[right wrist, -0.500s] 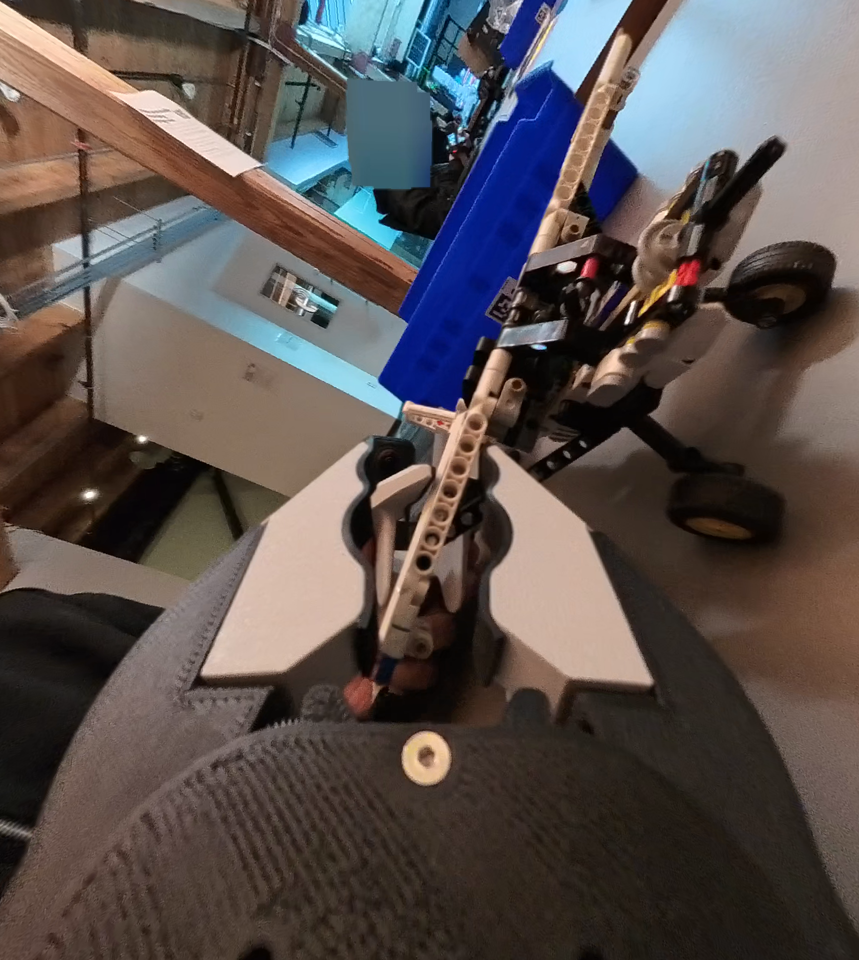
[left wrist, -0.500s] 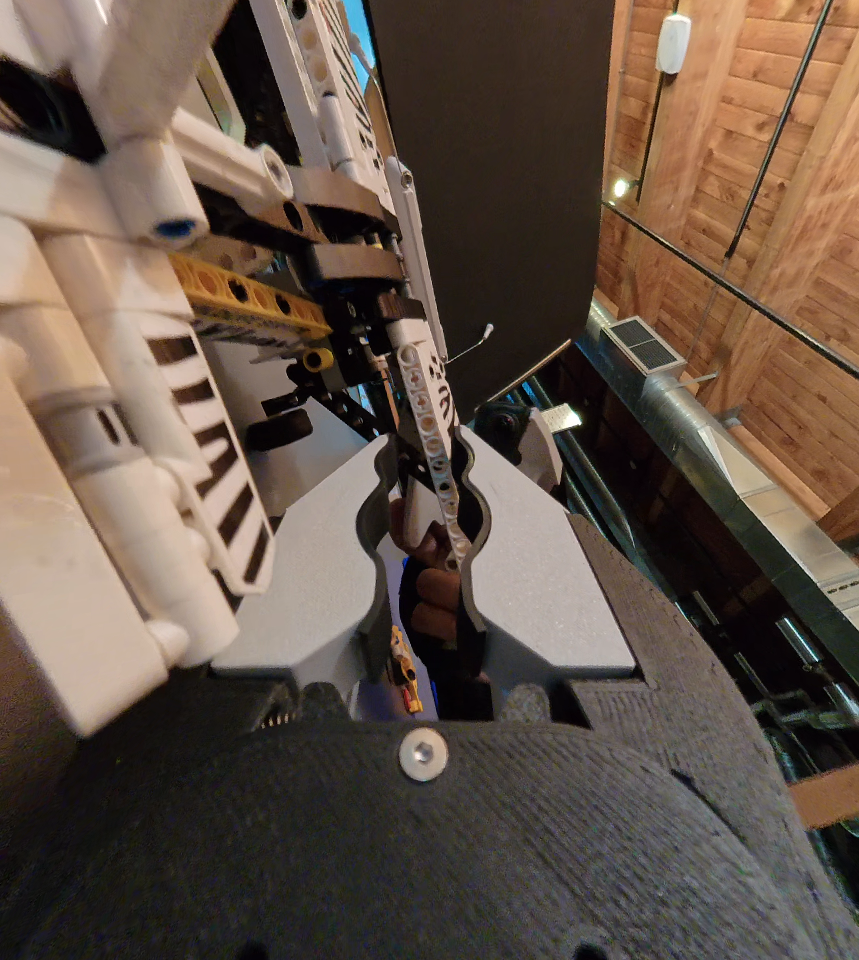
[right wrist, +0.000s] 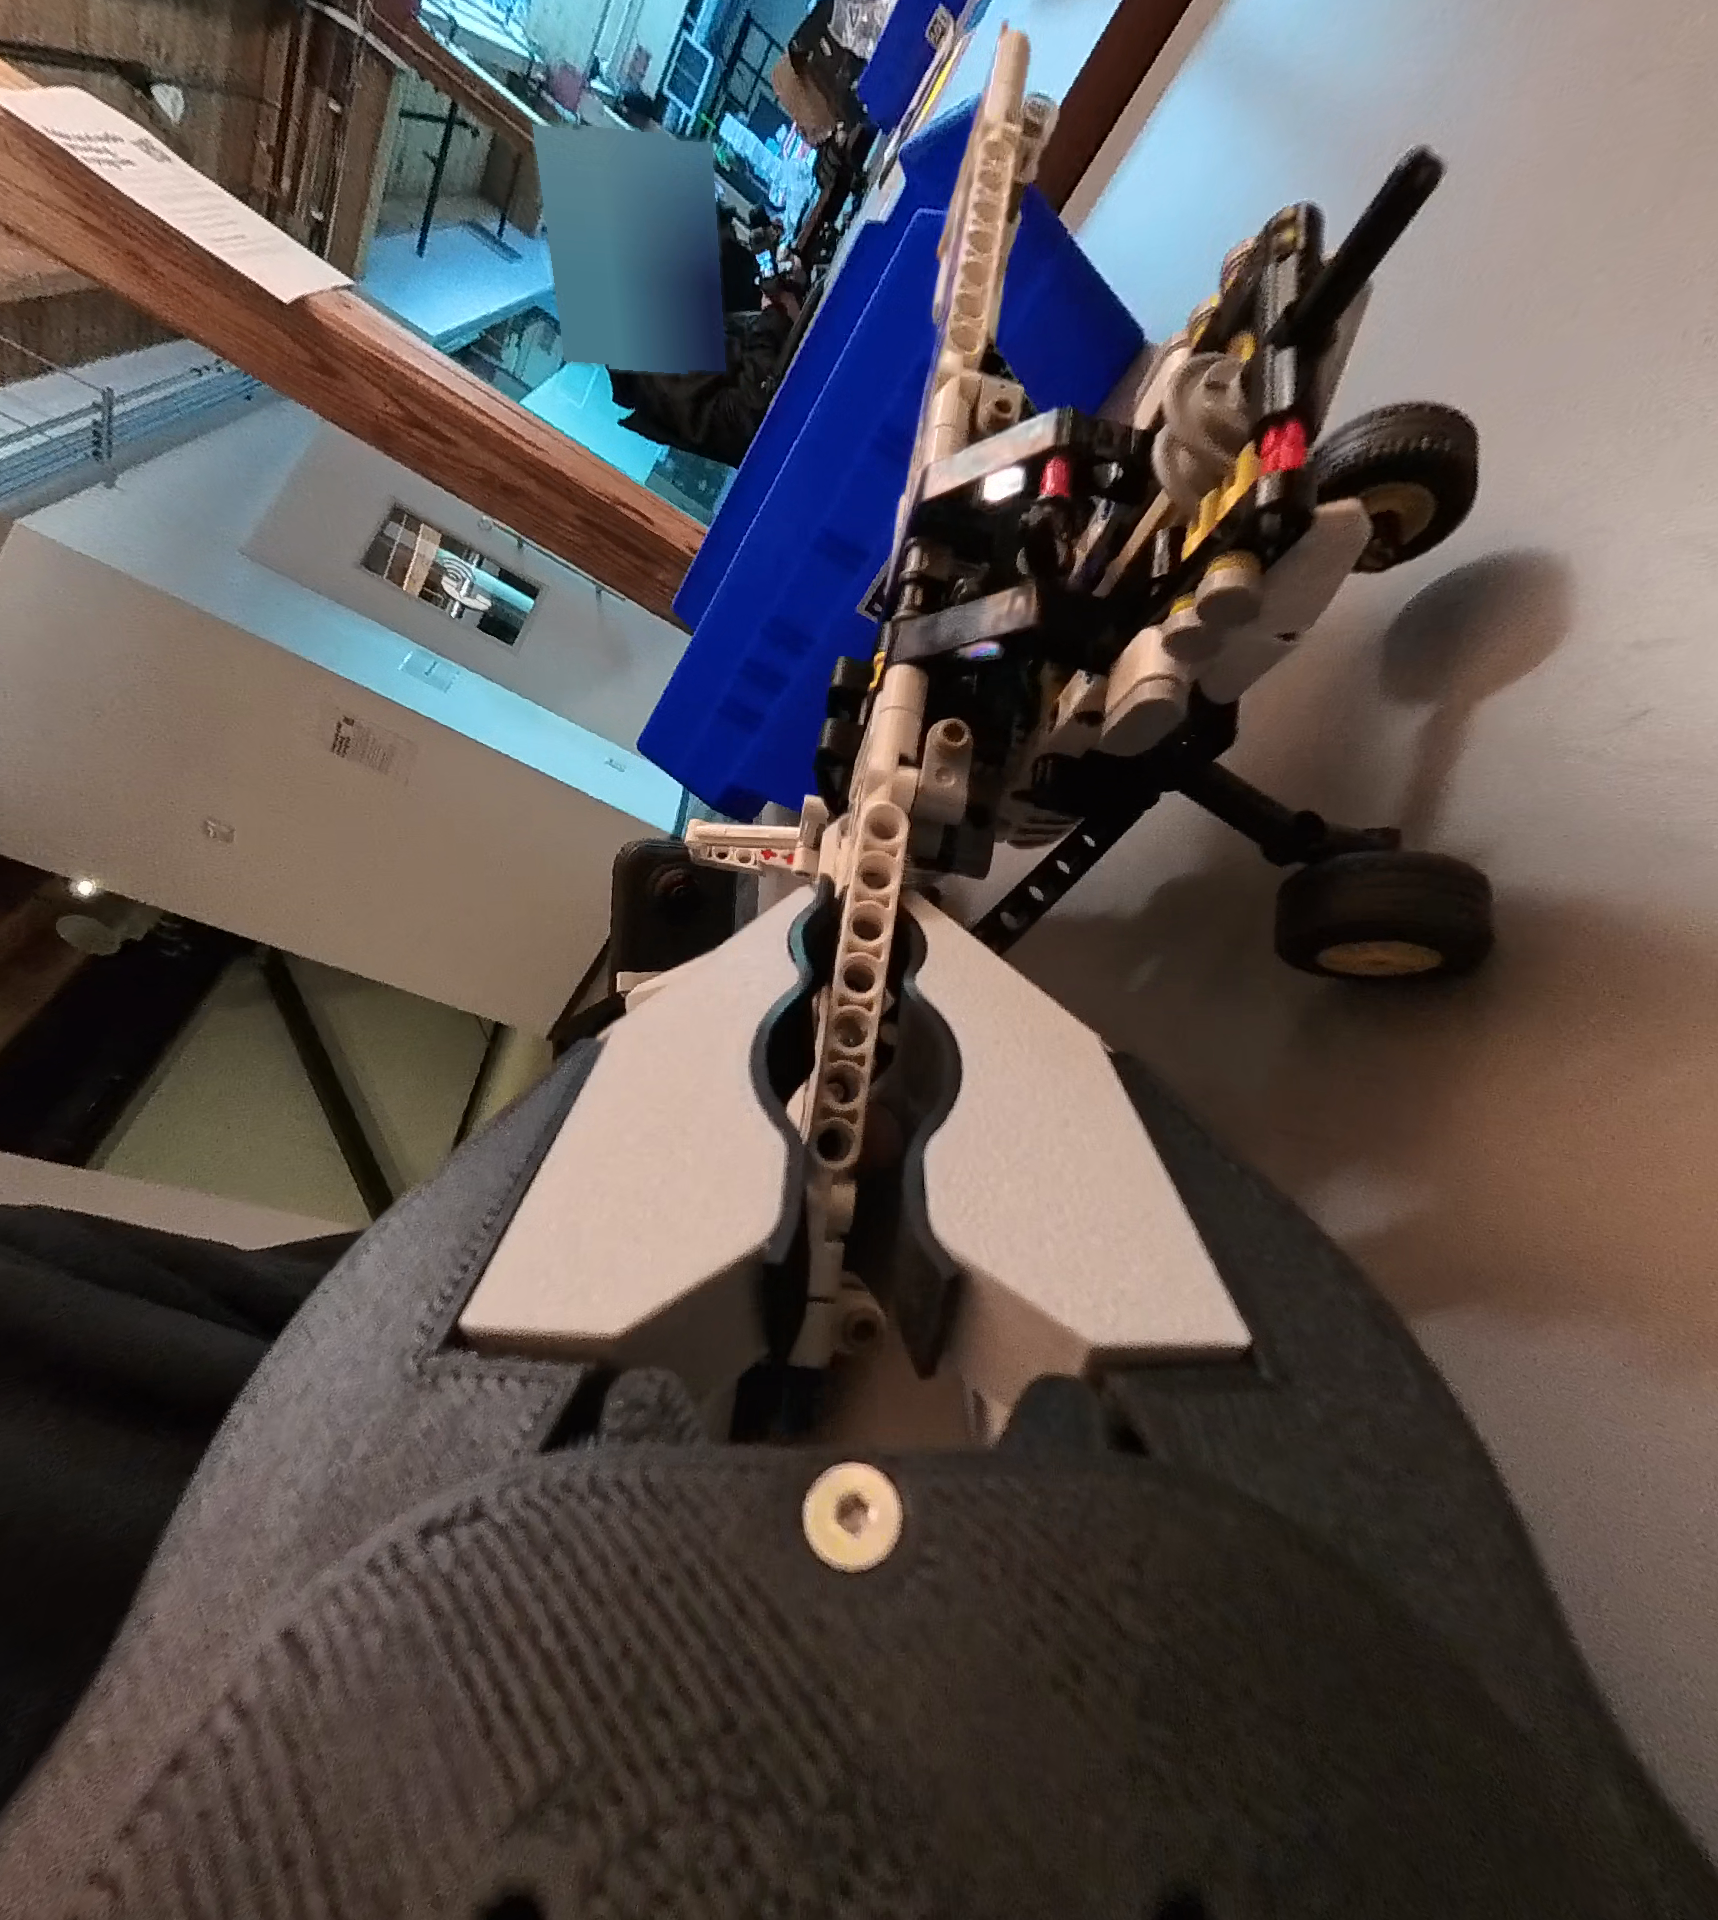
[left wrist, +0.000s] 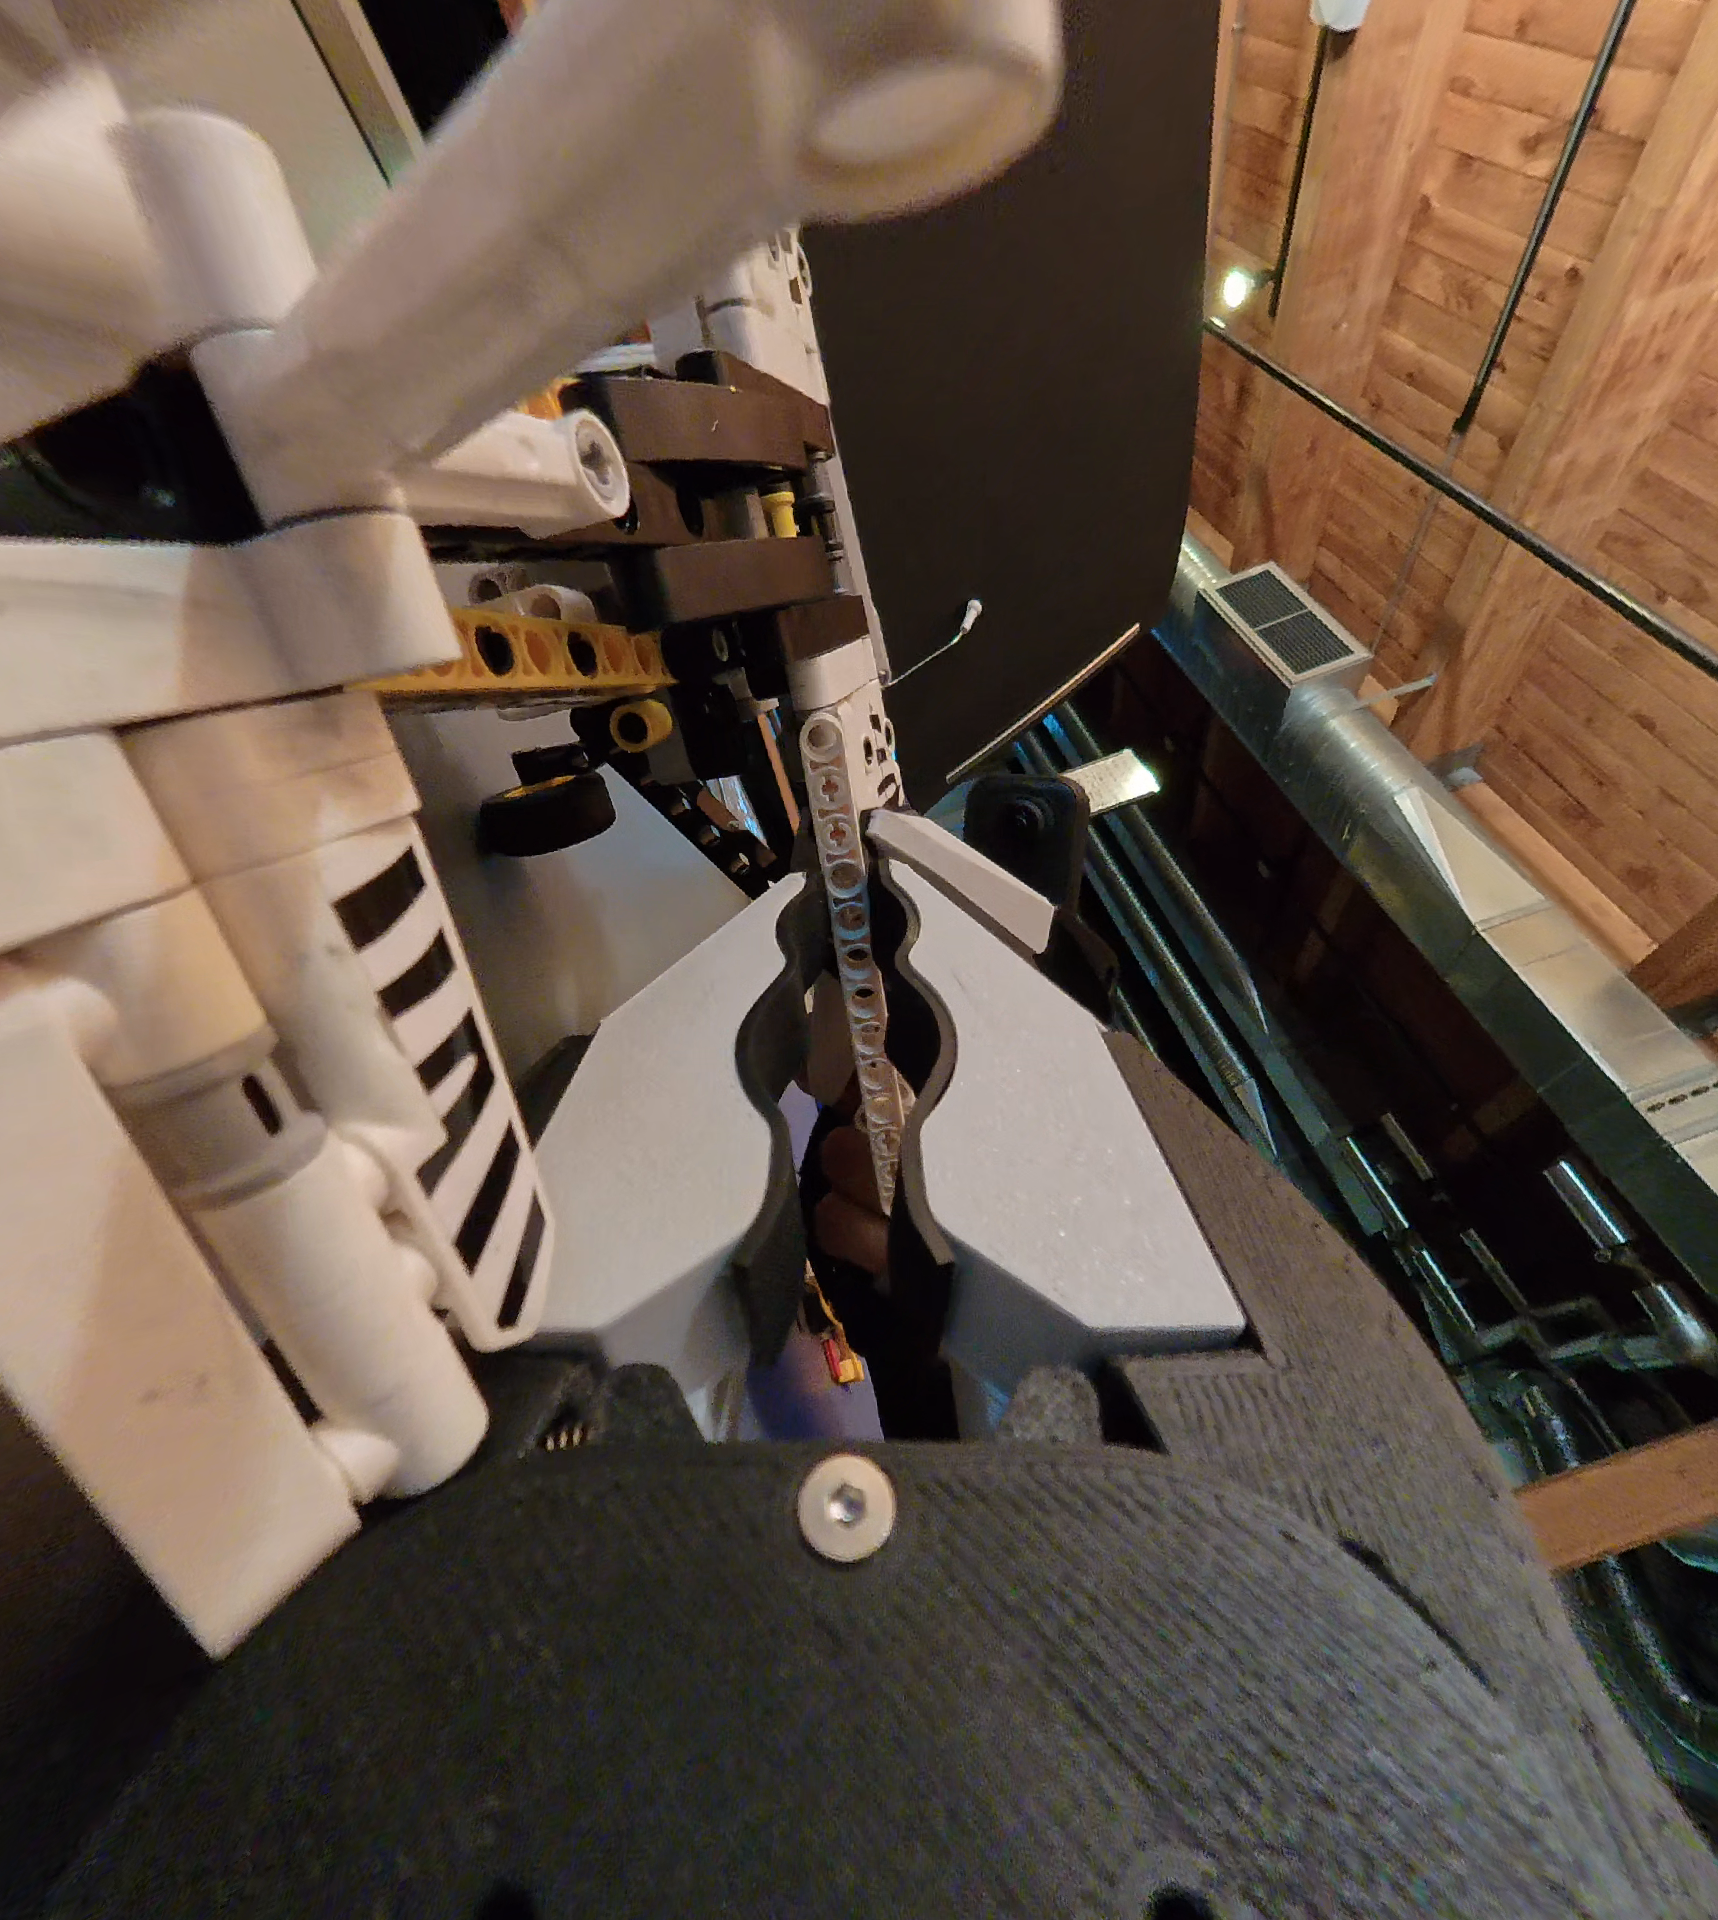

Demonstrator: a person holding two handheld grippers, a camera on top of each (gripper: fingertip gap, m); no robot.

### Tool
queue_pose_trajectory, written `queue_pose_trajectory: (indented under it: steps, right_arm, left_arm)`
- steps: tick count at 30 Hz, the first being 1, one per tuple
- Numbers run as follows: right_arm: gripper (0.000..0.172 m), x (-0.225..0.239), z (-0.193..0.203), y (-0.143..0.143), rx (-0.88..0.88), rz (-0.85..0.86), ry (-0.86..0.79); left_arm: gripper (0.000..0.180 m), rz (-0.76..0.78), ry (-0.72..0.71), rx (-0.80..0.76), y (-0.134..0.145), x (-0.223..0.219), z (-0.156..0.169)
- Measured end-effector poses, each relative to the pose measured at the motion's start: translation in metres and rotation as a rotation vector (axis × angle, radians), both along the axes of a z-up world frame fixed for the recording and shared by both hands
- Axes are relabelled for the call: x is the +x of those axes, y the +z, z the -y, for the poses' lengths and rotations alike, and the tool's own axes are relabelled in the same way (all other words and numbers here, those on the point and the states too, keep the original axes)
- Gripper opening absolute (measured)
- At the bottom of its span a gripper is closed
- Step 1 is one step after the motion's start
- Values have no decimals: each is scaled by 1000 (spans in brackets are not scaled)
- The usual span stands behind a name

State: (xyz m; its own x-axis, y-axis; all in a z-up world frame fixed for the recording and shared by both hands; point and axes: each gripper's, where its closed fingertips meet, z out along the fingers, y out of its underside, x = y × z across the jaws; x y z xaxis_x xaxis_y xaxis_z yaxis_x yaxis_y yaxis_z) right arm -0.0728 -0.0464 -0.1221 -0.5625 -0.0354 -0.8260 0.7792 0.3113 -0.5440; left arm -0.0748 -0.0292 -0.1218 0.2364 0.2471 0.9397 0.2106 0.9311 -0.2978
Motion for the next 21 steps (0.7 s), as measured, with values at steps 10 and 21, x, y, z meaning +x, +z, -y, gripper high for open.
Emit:
queue_pose_trajectory:
  steps: [10, 21]
  right_arm:
    - [8, -8, 4, 2, -28, 28, -60]
    - [53, -12, -40, 22, -95, 29, -137]
  left_arm:
    - [4, -32, -69, -45, 10, 9, -18]
    - [4, -118, -149, -139, 30, 42, -36]
